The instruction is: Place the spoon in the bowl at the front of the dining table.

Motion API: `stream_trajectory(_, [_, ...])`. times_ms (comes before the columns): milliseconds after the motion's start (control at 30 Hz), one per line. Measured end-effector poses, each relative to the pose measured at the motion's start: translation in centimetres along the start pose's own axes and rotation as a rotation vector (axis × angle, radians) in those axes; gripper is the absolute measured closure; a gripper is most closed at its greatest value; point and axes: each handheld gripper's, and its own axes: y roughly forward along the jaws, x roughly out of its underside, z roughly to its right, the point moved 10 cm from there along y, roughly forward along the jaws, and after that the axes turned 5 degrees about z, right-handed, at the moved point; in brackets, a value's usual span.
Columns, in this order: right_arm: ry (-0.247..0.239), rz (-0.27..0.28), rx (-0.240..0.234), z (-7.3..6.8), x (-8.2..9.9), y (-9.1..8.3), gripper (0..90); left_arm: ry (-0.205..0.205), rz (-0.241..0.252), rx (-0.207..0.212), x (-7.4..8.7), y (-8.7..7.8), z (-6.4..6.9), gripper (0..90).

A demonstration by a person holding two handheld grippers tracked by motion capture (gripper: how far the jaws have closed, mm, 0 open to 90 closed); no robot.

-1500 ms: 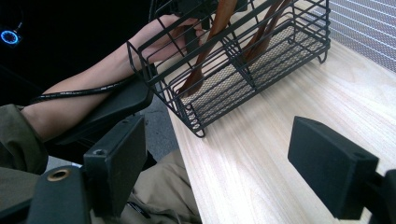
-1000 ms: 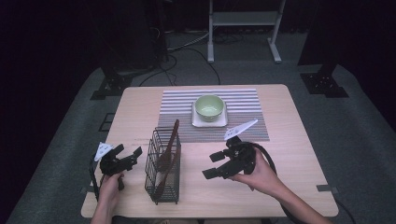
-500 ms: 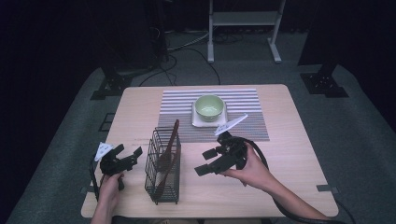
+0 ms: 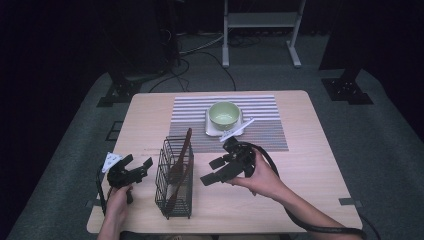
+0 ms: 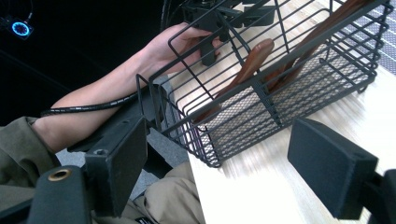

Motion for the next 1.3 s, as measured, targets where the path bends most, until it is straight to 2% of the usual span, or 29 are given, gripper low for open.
stream_trajectory(333, [0.028, -0.024, -0.023, -0.1, -1.3, 1.3, 21.6, 0.007, -0.006, 0.002, 0.0, 0.0, 0.1, 9.1])
stream_trajectory(567, [0.051, -0.058, -0.033, -0.2, -2.1, 2.6, 29.9, 0.010, -0.006, 0.003, 0.0, 0.1, 0.2, 9.1])
stream_trajectory(867, [0.063, -0.081, -0.007, 0.2, -3.0, 3.7, 40.5, 0.014, -0.009, 0.003, 0.1, 0.1, 0.1, 9.1])
stream_trajectory(1067, [0.065, -0.106, 0.034, 1.0, -3.0, 4.3, 48.2, 0.017, -0.010, 0.004, 0.1, 0.1, 0.1, 9.1])
stream_trajectory(1300, [0.077, -0.112, 0.060, 1.8, -3.1, 4.7, 64.5, 0.018, -0.011, 0.004, 0.1, 0.1, 0.2, 9.1])
